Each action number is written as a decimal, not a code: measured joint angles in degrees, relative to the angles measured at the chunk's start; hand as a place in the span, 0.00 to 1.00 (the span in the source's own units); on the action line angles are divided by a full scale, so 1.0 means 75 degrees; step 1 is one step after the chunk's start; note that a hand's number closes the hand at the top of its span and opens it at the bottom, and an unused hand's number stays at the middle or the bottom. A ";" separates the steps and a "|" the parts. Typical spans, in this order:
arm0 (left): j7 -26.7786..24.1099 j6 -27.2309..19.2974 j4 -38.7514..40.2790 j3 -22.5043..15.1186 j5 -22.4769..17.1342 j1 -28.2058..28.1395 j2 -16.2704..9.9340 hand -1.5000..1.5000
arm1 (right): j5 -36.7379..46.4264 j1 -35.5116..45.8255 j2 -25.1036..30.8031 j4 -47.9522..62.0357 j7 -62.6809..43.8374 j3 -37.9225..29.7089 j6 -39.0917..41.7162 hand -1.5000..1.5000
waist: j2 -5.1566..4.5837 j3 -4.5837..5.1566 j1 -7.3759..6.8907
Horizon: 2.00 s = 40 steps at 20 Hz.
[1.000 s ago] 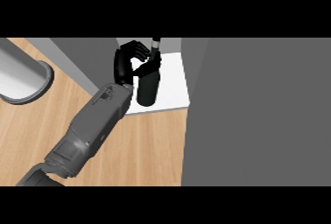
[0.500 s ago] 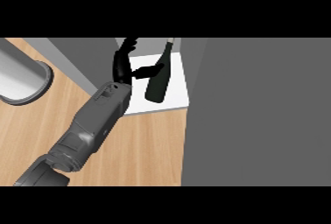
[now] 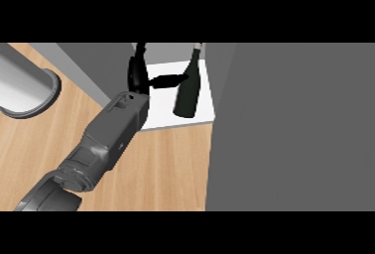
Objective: Pick up the wine, place it into the cabinet and close the cabinet
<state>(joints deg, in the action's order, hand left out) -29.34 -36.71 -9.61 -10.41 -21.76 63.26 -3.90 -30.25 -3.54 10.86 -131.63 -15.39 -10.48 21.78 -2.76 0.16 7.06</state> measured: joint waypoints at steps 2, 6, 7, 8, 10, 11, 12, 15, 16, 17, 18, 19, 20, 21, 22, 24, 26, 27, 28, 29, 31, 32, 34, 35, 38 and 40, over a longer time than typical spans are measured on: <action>-0.0155 0.0093 0.0081 0.0057 -0.0012 0.0032 0.0000 0.00 | -0.0063 -0.0065 -0.0015 -0.0084 -0.0012 0.0011 0.0017 0.00 | 0.0007 -0.0001 0.0010; -0.0423 0.0234 0.0200 0.0176 -0.0041 0.0152 0.0094 0.00 | -0.0012 -0.0062 -0.0022 -0.0118 -0.0045 0.0025 -0.0014 0.00 | 0.0027 -0.0001 -0.0056; -0.0506 0.0259 0.0218 0.0222 -0.0066 0.0149 0.0157 0.00 | -0.0001 -0.0071 -0.0033 -0.0131 -0.0048 0.0059 -0.0006 0.00 | 0.0030 -0.0002 -0.0065; -0.0585 0.0329 0.0232 0.0264 -0.0088 0.0146 0.0188 0.00 | 0.0029 -0.0048 -0.0048 -0.0139 -0.0067 0.0081 -0.0045 0.00 | 0.0041 -0.0001 -0.0103; -0.0705 0.0412 0.0262 0.0325 -0.0108 0.0211 0.0258 0.00 | 0.0075 -0.0037 -0.0075 -0.0117 -0.0057 0.0119 -0.0048 0.00 | 0.0046 -0.0002 -0.0127; -0.0793 0.0471 0.0271 0.0357 -0.0120 0.0219 0.0262 0.00 | 0.0074 0.0023 -0.0059 -0.0122 -0.0089 0.0118 -0.0080 0.00 | 0.0045 -0.0002 -0.0141; -0.0905 0.0514 0.0268 0.0386 -0.0134 0.0194 0.0315 0.00 | 0.0081 0.0006 -0.0059 -0.0120 -0.0091 0.0112 -0.0073 0.00 | 0.0059 -0.0003 -0.0163; -0.1113 0.0619 0.0226 0.0465 -0.0219 0.0220 0.0420 0.00 | 0.0159 0.0021 -0.0138 -0.0088 -0.0073 0.0229 -0.0074 0.00 | 0.0087 -0.0006 -0.0185; -0.1164 0.0653 0.0197 0.0497 -0.0267 0.0236 0.0440 0.00 | 0.0178 0.0032 -0.0164 -0.0052 -0.0039 0.0227 -0.0074 0.00 | 0.0096 -0.0006 -0.0183; -0.1190 0.0694 0.0158 0.0501 -0.0314 0.0231 0.0458 0.00 | 0.0185 -0.0019 -0.0181 -0.0148 -0.0079 0.0260 -0.0093 0.00 | 0.0118 -0.0008 -0.0187; -0.1253 0.0748 0.0123 0.0524 -0.0364 0.0230 0.0471 0.00 | 0.0198 -0.0066 -0.0185 -0.0159 -0.0068 0.0258 -0.0071 0.00 | 0.0130 -0.0008 -0.0188; -0.1395 0.0790 0.0066 0.0528 -0.0420 0.0156 0.0481 0.00 | 0.0210 -0.0067 -0.0185 -0.0178 -0.0094 0.0275 -0.0089 0.00 | 0.0140 -0.0009 -0.0182; -0.1497 0.0866 -0.0027 0.0518 -0.0498 0.0087 0.0490 0.00 | 0.0217 -0.0092 -0.0209 -0.0213 -0.0126 0.0329 -0.0115 0.00 | 0.0159 -0.0009 -0.0184; -0.1665 0.0958 -0.0152 0.0479 -0.0590 -0.0060 0.0496 0.00 | 0.0199 -0.0097 -0.0185 -0.0136 -0.0102 0.0281 -0.0074 0.00 | 0.0175 -0.0009 -0.0187; -0.1796 0.1073 -0.0239 0.0454 -0.0679 -0.0179 0.0502 0.00 | 0.0267 -0.0160 -0.0221 -0.0160 -0.0060 0.0290 -0.0059 0.00 | 0.0189 -0.0011 -0.0205; -0.1946 0.1155 -0.0505 0.0231 -0.0882 -0.0382 0.0510 0.00 | 0.0269 0.0011 -0.0183 -0.0094 -0.0148 0.0257 -0.0152 0.00 | 0.0221 -0.0012 -0.0238; -0.1960 0.1139 -0.0871 -0.0090 -0.1150 -0.0575 0.0512 0.00 | 0.0230 -0.0054 -0.0169 -0.0038 -0.0085 0.0170 -0.0074 0.00 | 0.0257 -0.0014 -0.0273; -0.2022 0.1109 -0.1042 -0.0278 -0.1308 -0.0727 0.0514 0.00 | 0.0226 -0.0062 -0.0191 -0.0106 -0.0112 0.0208 -0.0093 0.00 | 0.0265 -0.0015 -0.0266; -0.2004 0.1026 -0.1311 -0.0520 -0.1488 -0.0889 0.0516 0.00 | 0.0301 -0.0051 -0.0225 -0.0093 -0.0128 0.0282 -0.0106 0.00 | 0.0282 -0.0014 -0.0285; -0.1956 0.0917 -0.1589 -0.0774 -0.1667 -0.1031 0.0517 0.00 | 0.0298 -0.0003 -0.0220 -0.0112 -0.0218 0.0294 -0.0180 0.00 | 0.0295 -0.0014 -0.0320; -0.1847 0.0676 -0.2175 -0.1311 -0.1986 -0.1327 0.0519 0.00 | 0.0280 -0.0098 -0.0205 -0.0197 -0.0273 0.0267 -0.0180 0.00 | 0.0322 -0.0015 -0.0395; -0.1837 0.0569 -0.2416 -0.1568 -0.2159 -0.1459 0.0519 0.00 | 0.0309 -0.0004 -0.0220 -0.0192 -0.0335 0.0295 -0.0272 0.00 | 0.0324 -0.0017 -0.0433; -0.1661 0.0236 -0.3103 -0.2082 -0.2388 -0.1801 0.0520 0.00 | 0.0312 0.0024 -0.0216 -0.0218 -0.0400 0.0210 -0.0386 0.00 | 0.0349 -0.0016 -0.0552; -0.1607 0.0062 -0.3479 -0.2366 -0.2517 -0.2048 0.0519 0.00 | 0.0273 0.0014 -0.0168 -0.0197 -0.0374 0.0101 -0.0343 0.00 | 0.0360 -0.0018 -0.0593; -0.1540 -0.0311 -0.4476 -0.3000 -0.2669 -0.2686 0.0518 0.00 | 0.0278 -0.0094 -0.0178 -0.0271 -0.0412 0.0025 -0.0421 0.00 | 0.0381 -0.0020 -0.0720; -0.1468 -0.0570 -0.5129 -0.3371 -0.2816 -0.2996 0.0517 0.00 | 0.0285 -0.0036 -0.0158 -0.0274 -0.0504 -0.0010 -0.0546 0.00 | 0.0384 -0.0019 -0.0769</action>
<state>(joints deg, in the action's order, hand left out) -40.35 -40.99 -48.08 -35.69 -42.88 40.79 -0.03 -28.11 -3.82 9.67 -133.68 -19.17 -10.56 17.68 0.11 0.02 1.29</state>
